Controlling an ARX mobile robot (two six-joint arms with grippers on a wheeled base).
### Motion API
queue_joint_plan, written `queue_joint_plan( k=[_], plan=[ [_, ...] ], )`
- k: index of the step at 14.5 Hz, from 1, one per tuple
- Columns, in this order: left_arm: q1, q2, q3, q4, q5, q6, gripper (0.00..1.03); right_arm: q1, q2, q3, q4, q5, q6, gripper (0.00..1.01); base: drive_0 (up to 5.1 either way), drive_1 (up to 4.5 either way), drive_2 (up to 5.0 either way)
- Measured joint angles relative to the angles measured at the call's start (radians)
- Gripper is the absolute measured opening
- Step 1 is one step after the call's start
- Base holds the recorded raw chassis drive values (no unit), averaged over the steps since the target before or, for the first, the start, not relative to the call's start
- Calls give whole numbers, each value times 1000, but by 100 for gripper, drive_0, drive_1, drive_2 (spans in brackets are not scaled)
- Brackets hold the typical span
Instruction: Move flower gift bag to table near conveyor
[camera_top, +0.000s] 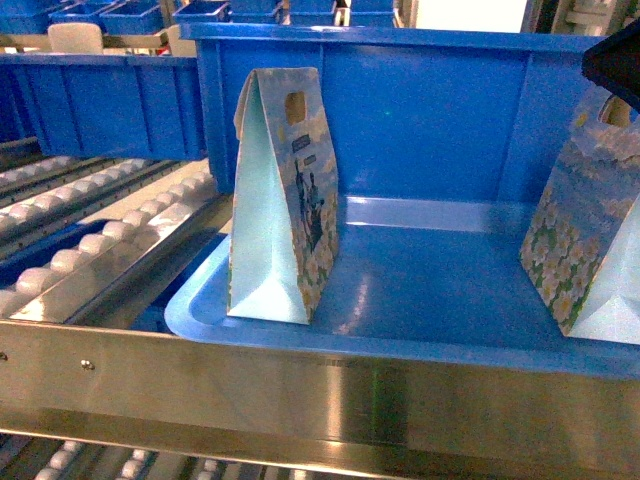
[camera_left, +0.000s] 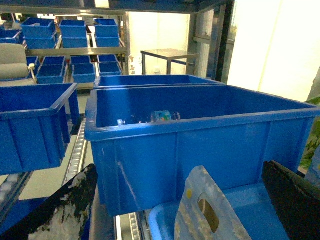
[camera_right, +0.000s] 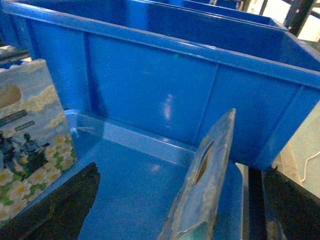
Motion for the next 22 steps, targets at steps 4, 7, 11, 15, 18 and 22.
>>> queue_joint_plan(
  k=[4, 7, 11, 15, 18, 22],
  plan=[
    [0, 0, 0, 1, 0, 0, 98, 37, 6, 1, 16, 79, -1, 98, 0, 0, 0],
    [0, 0, 0, 0, 0, 0, 98, 74, 38, 5, 8, 129, 0, 98, 0, 0, 0],
    [0, 0, 0, 0, 0, 0, 98, 93, 29, 15, 34, 224, 12, 98, 0, 0, 0],
    [0, 0, 0, 0, 0, 0, 98, 90, 116, 22, 37, 244, 10, 98, 0, 0, 0],
    [0, 0, 0, 0, 0, 0, 98, 92, 145, 29, 25, 268, 21, 98, 0, 0, 0],
    [0, 0, 0, 0, 0, 0, 98, 100, 159, 29, 26, 300, 36, 98, 0, 0, 0]
  ],
)
